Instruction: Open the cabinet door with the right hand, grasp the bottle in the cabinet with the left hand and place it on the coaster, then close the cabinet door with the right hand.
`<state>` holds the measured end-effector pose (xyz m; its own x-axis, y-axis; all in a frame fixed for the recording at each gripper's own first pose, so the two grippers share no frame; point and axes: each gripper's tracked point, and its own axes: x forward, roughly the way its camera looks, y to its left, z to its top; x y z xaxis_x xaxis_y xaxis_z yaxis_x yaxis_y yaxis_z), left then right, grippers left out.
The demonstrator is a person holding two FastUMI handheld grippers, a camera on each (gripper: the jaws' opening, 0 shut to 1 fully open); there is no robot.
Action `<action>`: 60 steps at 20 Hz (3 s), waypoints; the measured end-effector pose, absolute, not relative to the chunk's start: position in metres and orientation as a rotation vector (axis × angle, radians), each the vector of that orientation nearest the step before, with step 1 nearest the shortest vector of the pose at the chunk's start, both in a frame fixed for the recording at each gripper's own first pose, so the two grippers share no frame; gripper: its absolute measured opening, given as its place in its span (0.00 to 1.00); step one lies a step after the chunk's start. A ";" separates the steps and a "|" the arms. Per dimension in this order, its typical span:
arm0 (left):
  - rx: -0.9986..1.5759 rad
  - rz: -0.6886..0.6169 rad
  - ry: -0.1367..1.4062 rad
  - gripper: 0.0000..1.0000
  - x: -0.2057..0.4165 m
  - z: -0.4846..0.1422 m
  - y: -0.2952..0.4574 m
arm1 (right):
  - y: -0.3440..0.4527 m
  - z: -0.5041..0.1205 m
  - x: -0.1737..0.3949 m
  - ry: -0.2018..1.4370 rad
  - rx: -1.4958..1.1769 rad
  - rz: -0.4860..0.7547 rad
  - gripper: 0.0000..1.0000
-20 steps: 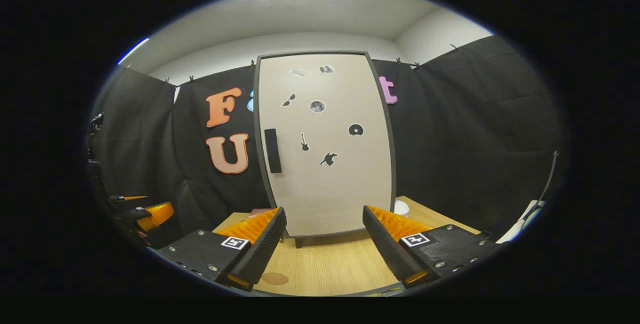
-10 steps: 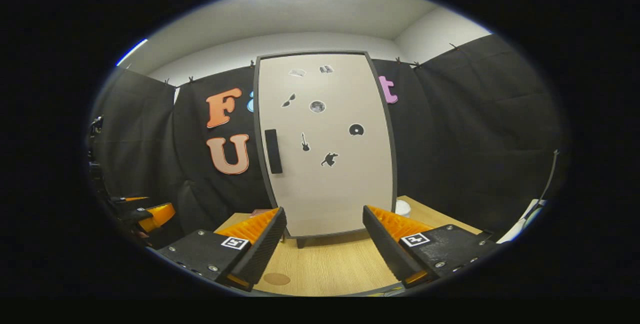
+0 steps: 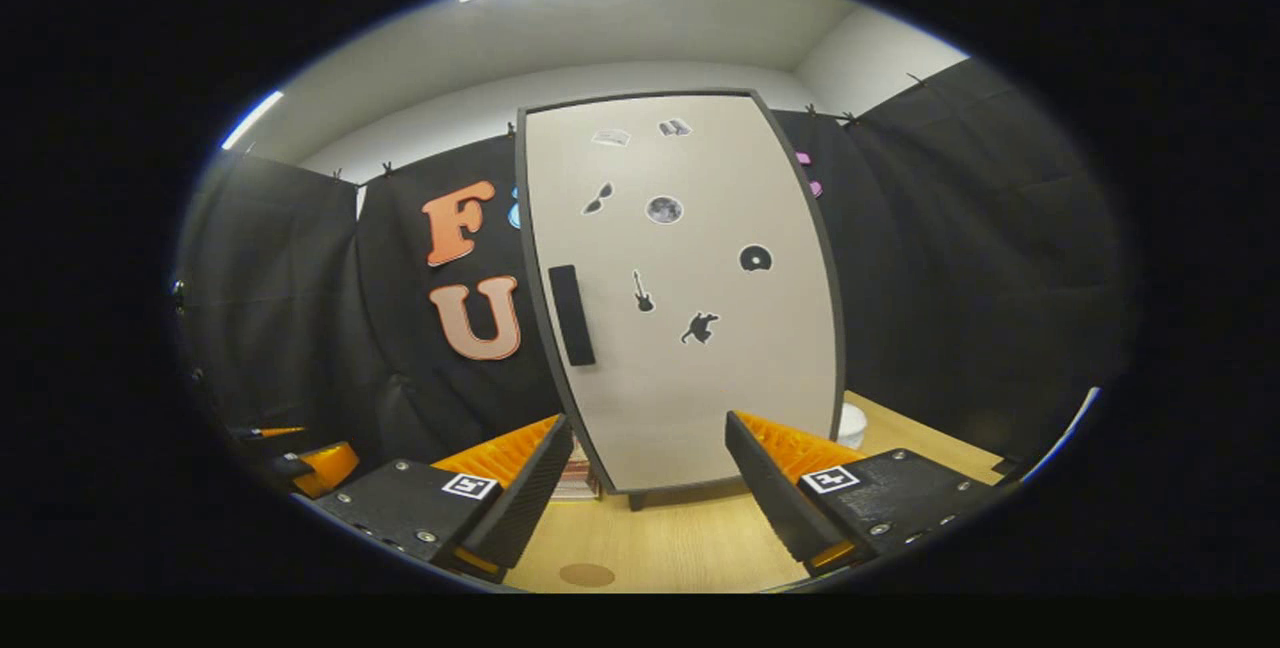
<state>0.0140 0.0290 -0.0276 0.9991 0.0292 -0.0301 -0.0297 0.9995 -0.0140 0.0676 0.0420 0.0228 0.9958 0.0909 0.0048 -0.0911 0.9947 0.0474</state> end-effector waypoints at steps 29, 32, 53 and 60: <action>-0.030 0.131 0.146 0.98 0.098 -0.089 0.150 | 0.135 0.071 0.268 -0.030 -0.096 0.105 0.33; -0.020 0.123 0.143 0.98 0.093 -0.087 0.145 | 0.134 0.071 0.260 -0.022 -0.094 0.112 0.28; 0.011 0.138 0.151 1.00 -0.053 -0.064 0.021 | 0.017 0.075 0.111 -0.056 -0.043 0.202 0.25; -0.007 0.091 0.175 0.98 -0.066 -0.069 -0.033 | -0.074 0.079 0.070 -0.050 -0.071 0.108 0.24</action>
